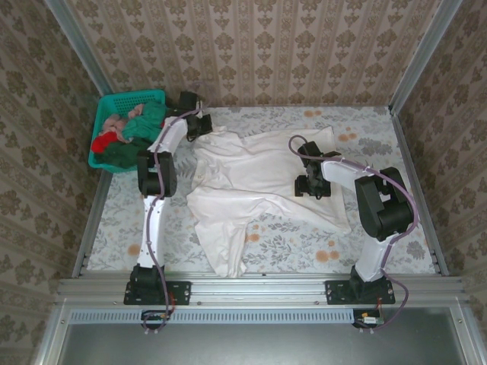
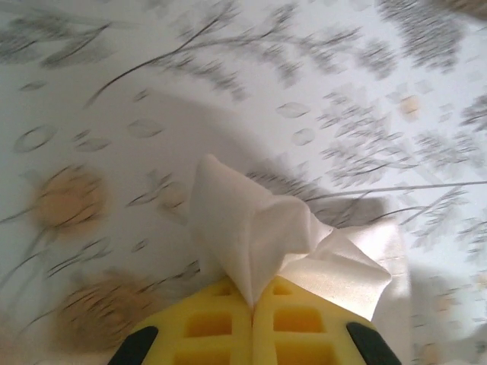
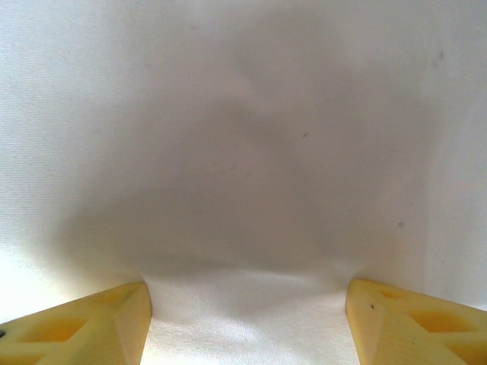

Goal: Fold and stack the t-shirts

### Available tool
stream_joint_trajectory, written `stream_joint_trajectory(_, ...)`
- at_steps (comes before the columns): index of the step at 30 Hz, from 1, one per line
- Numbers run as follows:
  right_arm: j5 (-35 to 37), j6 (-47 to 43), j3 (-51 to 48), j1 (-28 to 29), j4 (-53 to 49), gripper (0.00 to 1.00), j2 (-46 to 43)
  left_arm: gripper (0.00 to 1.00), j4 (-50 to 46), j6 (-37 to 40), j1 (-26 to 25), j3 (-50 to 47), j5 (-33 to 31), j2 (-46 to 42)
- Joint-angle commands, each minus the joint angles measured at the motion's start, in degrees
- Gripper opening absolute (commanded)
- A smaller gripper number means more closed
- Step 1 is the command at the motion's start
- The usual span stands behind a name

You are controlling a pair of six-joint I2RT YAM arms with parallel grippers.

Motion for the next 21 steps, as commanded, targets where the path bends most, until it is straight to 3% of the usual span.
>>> stream_joint_trajectory(1,-1.0,-0.6,-0.9,-0.3,-1.6,0.70,-1.6,0.00,13.8,-3.0,-0.3,0.5,10.5,-4.1)
stream_joint_trajectory(5,-0.5,-0.6,-1.0,-0.3,-1.4,0.70,-2.0,0.00,36.8,-5.4,-0.3,-11.7,13.8,-13.3)
stream_joint_trajectory(8,-1.1,-0.3,-0.8,-0.3,-1.0,0.70,-1.6,0.00,39.2,-2.9,-0.2,-14.5,7.8,-14.5)
stream_joint_trajectory(10,-1.4,0.0,-0.3,-0.3,-1.2,0.70,-1.3,0.23,31.3,-1.2,0.4,-8.8,5.2,-10.6)
stream_joint_trajectory(11,-1.5,0.0,0.2,-0.2,-1.4,0.70,-1.3,0.20,28.0,-0.2,0.7,-5.9,5.9,-8.4)
stream_joint_trajectory(12,-1.6,0.0,0.7,-0.3,-1.9,0.70,-1.6,0.29,23.7,0.3,0.9,-3.1,4.6,-6.5)
stream_joint_trajectory(14,-1.4,0.0,1.8,-0.3,-2.9,0.70,-2.6,0.63,14.2,0.4,1.3,1.7,-0.2,-4.1)
stream_joint_trajectory(17,0.0,-0.2,5.1,-0.4,-4.4,0.71,-4.3,0.67,8.1,1.3,1.7,2.6,-2.8,-4.3)
stream_joint_trajectory(18,0.4,-0.1,6.6,-0.6,-4.8,0.71,-4.6,0.91,5.9,1.7,1.6,2.2,-4.5,-5.5)
stream_joint_trajectory(19,1.6,0.5,8.6,-0.8,-5.3,0.71,-4.4,1.00,3.5,2.2,1.7,1.9,-6.1,-6.9)
stream_joint_trajectory(21,2.5,1.0,12.4,-1.5,-4.4,0.71,-3.1,1.00,0.0,3.9,1.3,-0.6,-8.4,-10.6)
